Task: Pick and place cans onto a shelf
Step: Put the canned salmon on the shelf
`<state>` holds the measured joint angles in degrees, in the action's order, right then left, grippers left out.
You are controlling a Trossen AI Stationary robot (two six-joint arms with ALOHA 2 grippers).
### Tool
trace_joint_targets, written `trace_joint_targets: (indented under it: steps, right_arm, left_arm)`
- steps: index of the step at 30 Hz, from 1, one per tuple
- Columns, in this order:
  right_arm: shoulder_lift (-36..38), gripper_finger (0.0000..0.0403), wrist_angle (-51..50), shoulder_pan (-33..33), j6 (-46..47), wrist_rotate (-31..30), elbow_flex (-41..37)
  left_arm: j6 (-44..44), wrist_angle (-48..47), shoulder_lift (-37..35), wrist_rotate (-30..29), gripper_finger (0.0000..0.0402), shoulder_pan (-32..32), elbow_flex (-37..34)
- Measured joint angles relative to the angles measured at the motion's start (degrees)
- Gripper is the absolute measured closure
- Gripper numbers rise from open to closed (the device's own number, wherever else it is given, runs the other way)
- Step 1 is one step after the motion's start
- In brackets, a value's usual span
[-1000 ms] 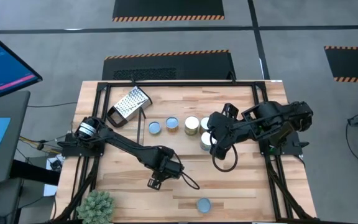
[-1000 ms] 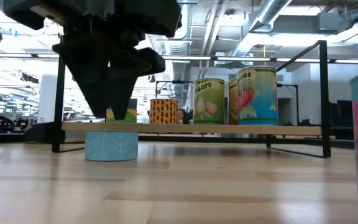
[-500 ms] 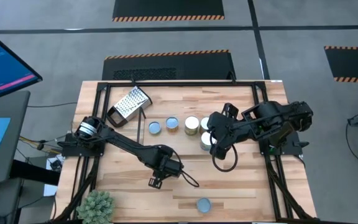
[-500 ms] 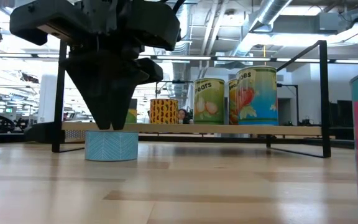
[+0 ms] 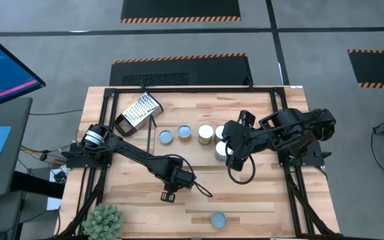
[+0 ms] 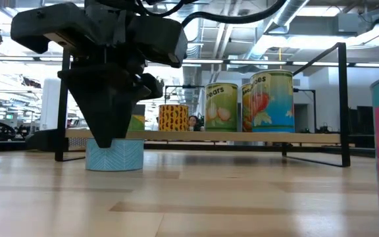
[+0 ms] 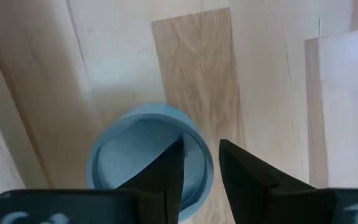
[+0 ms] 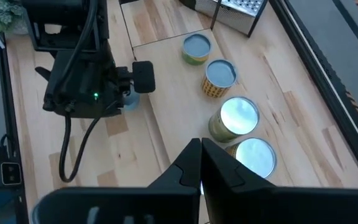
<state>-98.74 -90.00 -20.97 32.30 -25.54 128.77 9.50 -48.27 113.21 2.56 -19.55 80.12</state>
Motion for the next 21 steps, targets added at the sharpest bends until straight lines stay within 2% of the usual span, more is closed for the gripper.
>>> trace_joint_targets:
  steps: [4, 8, 12, 17, 21]
  right_arm:
    - [0.0, 0.0375, 0.0, 0.0, -1.3, 0.0, 0.0]
    - [0.0, 0.0375, 0.0, 0.0, -1.3, 0.1, 0.0]
    - [0.0, 0.0375, 0.0, 0.0, -2.3, 0.2, 0.0]
    - [0.0, 0.0375, 0.0, 0.2, -7.8, 0.2, 0.0]
    - [0.0, 0.0375, 0.0, 0.5, -10.2, 0.2, 0.0]
  left_arm:
    - [1.0, 0.0, 0.0, -0.7, 0.0324, 0.0, 0.0]
    - [2.1, -0.3, -0.1, -1.3, 0.0389, -0.1, 0.0]
    - [1.6, -3.9, 0.2, 0.1, 0.0399, 0.0, 2.5]
    - [-1.3, -10.9, 0.2, 0.7, 0.04, -0.5, 10.2]
    - [-0.4, -14.2, 0.1, -2.0, 0.0401, -1.1, 15.4]
